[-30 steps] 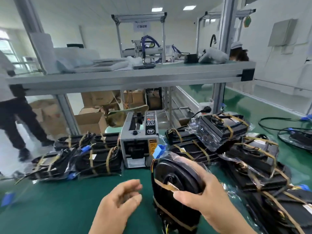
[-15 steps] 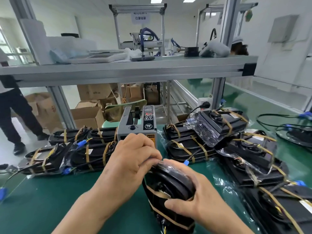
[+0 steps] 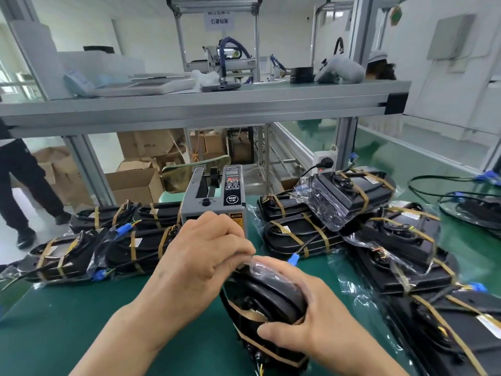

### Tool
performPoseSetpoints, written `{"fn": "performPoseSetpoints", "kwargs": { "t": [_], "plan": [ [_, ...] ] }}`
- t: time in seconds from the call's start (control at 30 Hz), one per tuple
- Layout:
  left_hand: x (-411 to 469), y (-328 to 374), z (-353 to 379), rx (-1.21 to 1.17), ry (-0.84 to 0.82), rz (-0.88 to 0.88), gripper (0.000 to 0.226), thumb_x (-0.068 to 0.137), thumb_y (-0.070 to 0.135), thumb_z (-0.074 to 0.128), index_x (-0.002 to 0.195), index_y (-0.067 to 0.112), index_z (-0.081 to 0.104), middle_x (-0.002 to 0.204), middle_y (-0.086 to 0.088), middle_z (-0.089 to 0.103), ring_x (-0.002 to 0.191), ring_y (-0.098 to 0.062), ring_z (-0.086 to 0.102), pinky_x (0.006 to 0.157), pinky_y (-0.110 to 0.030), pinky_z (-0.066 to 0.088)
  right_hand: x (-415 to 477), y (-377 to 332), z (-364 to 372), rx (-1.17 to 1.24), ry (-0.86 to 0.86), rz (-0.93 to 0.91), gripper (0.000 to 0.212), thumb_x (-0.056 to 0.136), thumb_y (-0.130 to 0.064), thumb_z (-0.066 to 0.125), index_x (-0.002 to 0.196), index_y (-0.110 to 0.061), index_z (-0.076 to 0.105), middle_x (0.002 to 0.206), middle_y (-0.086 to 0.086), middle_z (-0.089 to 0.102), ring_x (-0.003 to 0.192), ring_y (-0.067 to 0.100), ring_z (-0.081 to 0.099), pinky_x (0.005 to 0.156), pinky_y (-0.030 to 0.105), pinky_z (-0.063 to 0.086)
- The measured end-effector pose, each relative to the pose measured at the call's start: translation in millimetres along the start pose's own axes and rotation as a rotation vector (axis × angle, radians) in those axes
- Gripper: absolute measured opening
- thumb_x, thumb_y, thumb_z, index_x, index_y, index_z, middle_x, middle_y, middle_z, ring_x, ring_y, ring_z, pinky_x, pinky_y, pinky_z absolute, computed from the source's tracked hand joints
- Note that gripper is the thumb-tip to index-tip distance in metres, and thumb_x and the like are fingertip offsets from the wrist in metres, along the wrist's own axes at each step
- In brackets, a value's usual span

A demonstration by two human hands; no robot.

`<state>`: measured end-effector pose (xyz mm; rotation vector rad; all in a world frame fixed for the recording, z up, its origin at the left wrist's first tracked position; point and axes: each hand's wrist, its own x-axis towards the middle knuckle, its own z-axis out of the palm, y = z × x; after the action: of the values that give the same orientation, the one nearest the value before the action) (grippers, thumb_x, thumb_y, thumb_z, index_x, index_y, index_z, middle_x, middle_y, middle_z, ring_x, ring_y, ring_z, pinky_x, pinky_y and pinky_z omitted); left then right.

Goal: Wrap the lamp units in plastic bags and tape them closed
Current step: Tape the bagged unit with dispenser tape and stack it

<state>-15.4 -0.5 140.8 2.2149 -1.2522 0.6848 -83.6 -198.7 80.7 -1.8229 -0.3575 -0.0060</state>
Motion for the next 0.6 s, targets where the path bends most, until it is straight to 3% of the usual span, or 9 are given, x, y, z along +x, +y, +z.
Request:
{"fn": "performPoseSetpoints", "kwargs": {
  "t": [0.13,0.23,0.33,0.43,0.6],
  "plan": [
    [2,2,7,-0.206,0.061,-0.22,0.009,0.092,0.017,0.066,0.085,0.021,0.07,0.086,0.012,0.063,0.087,-0.013,0.061,0.077,-0.026,0.047,0,-4,-1,0.004,-0.019,0.007,0.07,0.076,-0.002,0.078,0.131,-0.042,0.058,0.121,-0.01,0.072,0.112,0.008,0.069,0.095,0.016,0.05],
    [2,4,10,-0.334,0.045,-0.431,0.02,0.091,0.013,0.068,0.083,0.031,0.067,0.086,0.012,0.066,0.084,-0.009,0.061,0.072,-0.013,0.042,1,-7,-1,-0.019,-0.036,0.009,0.07,0.077,-0.005,0.079,0.131,-0.045,0.058,0.125,-0.007,0.07,0.115,0.01,0.067,0.1,0.023,0.05],
    [3,1,-1,-0.321,-0.052,-0.374,0.026,0.09,0.008,0.068,0.091,0.034,0.069,0.093,0.014,0.065,0.093,-0.006,0.062,0.079,-0.009,0.042,1,-5,-4,-0.007,-0.015,0.038,0.071,0.076,-0.007,0.079,0.136,-0.038,0.055,0.123,-0.012,0.07,0.113,0.007,0.067,0.098,0.018,0.049],
    [7,-3,-12,-0.22,-0.1,-0.359,0.028,0.085,0.007,0.072,0.091,0.034,0.069,0.094,0.017,0.065,0.096,-0.005,0.062,0.082,-0.01,0.042,0,-5,-5,-0.018,-0.003,0.021,0.072,0.076,-0.004,0.078,0.131,-0.045,0.057,0.12,-0.019,0.07,0.11,0.003,0.068,0.091,0.01,0.047],
    [4,-13,-13,-0.141,0.112,-0.497,0.024,0.085,0.009,0.069,0.079,0.032,0.07,0.08,0.017,0.065,0.07,-0.001,0.059,0.061,-0.009,0.043,0,-2,-4,-0.039,0.098,0.018,0.073,0.075,-0.003,0.078,0.118,-0.059,0.059,0.109,-0.024,0.073,0.1,-0.003,0.07,0.081,0.002,0.045]
  ]
}}
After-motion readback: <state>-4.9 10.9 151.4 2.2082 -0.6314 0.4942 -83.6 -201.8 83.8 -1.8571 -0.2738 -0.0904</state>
